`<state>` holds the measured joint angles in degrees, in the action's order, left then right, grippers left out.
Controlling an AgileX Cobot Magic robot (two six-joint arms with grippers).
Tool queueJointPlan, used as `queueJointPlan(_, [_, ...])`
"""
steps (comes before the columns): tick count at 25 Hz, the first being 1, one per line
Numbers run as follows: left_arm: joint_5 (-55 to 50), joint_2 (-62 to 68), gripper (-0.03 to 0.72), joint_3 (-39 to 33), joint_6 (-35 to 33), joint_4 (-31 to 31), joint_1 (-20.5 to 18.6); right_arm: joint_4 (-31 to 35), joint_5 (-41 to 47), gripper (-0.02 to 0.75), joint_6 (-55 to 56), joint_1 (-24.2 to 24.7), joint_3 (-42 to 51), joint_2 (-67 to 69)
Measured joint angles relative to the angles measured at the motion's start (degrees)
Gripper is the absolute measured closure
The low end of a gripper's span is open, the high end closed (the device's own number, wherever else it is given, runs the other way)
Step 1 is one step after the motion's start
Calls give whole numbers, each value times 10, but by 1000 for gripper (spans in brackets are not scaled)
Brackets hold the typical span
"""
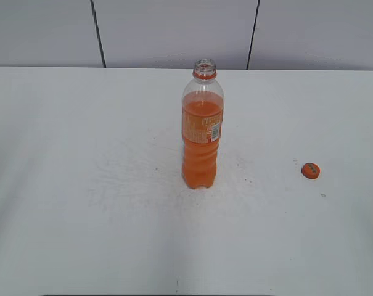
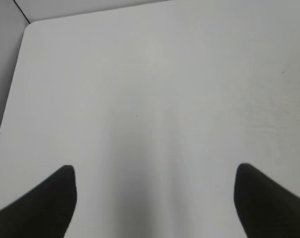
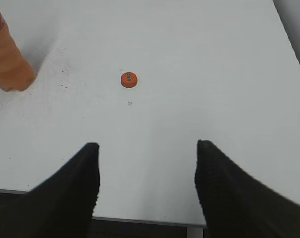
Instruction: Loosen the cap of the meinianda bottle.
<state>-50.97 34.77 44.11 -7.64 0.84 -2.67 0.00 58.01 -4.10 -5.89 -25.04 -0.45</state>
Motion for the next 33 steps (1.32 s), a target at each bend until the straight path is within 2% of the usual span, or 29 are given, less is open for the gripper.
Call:
queueJointPlan(9, [-68, -229, 102, -57, 6, 17, 0, 0, 0, 278, 0, 0, 0, 0])
queueJointPlan(16, [-91, -346, 102, -113, 6, 21, 0, 0, 1, 278, 0, 0, 0, 0])
queueJointPlan(33, [-88, -350, 102, -115, 6, 21, 9, 0, 0, 278, 0, 0, 0, 0])
